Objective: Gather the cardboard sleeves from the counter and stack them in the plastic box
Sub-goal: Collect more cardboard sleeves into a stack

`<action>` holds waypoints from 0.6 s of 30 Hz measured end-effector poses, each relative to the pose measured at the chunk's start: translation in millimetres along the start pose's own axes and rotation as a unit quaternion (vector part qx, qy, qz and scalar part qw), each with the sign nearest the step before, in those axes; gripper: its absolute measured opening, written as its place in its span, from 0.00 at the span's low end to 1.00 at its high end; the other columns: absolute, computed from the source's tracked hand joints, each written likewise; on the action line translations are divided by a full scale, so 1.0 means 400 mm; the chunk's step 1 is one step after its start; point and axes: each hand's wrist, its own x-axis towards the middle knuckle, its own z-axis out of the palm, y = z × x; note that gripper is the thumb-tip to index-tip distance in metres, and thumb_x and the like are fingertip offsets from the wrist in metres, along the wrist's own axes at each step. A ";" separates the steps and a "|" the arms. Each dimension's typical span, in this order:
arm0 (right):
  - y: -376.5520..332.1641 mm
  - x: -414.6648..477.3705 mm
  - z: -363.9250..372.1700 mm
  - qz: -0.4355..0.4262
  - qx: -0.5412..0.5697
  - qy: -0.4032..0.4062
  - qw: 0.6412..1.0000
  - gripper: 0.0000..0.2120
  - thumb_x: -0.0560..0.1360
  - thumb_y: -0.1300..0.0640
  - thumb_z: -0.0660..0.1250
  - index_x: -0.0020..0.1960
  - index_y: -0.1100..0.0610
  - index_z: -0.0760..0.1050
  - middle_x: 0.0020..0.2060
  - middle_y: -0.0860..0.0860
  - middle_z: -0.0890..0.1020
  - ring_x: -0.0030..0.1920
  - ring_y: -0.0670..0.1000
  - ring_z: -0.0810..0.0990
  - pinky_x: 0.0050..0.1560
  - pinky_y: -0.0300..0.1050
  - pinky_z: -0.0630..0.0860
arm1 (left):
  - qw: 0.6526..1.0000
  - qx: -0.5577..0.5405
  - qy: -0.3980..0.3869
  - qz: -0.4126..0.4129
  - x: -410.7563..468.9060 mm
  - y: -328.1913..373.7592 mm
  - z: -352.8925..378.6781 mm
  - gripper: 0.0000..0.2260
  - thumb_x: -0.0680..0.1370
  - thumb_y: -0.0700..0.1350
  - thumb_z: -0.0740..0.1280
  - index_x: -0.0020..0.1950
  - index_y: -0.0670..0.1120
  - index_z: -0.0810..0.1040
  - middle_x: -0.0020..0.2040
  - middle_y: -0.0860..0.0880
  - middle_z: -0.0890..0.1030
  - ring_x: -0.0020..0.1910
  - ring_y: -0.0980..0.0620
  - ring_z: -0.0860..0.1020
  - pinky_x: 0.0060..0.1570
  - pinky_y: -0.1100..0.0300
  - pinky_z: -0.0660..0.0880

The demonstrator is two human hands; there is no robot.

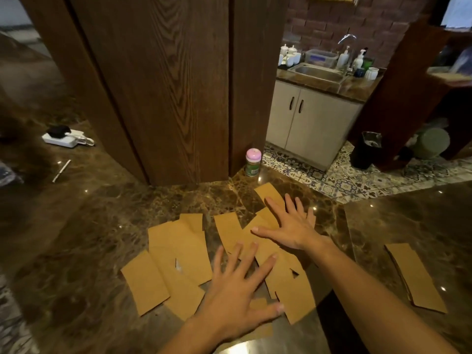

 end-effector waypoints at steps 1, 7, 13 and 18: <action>-0.004 0.002 0.003 -0.026 -0.018 -0.014 0.999 0.52 0.63 0.14 0.57 0.81 0.28 0.42 0.85 0.51 0.37 0.83 0.59 0.33 0.78 0.69 0.33 | 0.997 0.014 0.031 -0.067 -0.012 -0.030 -0.029 0.37 0.73 0.79 0.47 0.78 0.70 0.40 0.82 0.54 0.34 0.80 0.41 0.34 0.73 0.36 0.30; 0.015 -0.043 0.042 -0.117 -0.055 0.003 0.992 0.43 0.69 0.17 0.52 0.80 0.28 0.47 0.85 0.49 0.38 0.83 0.53 0.33 0.79 0.65 0.31 | 0.947 0.055 -0.005 -0.318 -0.053 -0.220 -0.086 0.40 0.68 0.83 0.39 0.78 0.71 0.38 0.84 0.48 0.40 0.80 0.33 0.37 0.71 0.26 0.36; 0.067 -0.162 0.090 -0.164 -0.036 0.038 0.985 0.42 0.73 0.20 0.53 0.82 0.34 0.51 0.85 0.50 0.41 0.84 0.50 0.36 0.82 0.59 0.35 | 0.981 0.080 -0.028 -0.176 -0.044 -0.118 -0.017 0.37 0.72 0.81 0.44 0.79 0.71 0.43 0.83 0.52 0.41 0.79 0.30 0.39 0.75 0.31 0.40; 0.134 -0.281 0.079 -0.110 0.078 0.062 0.989 0.42 0.70 0.26 0.69 0.78 0.44 0.65 0.76 0.46 0.62 0.77 0.49 0.57 0.76 0.45 0.57 | 0.993 0.047 0.009 -0.104 -0.074 -0.068 0.014 0.34 0.76 0.76 0.51 0.79 0.63 0.62 0.82 0.51 0.61 0.79 0.31 0.52 0.75 0.34 0.56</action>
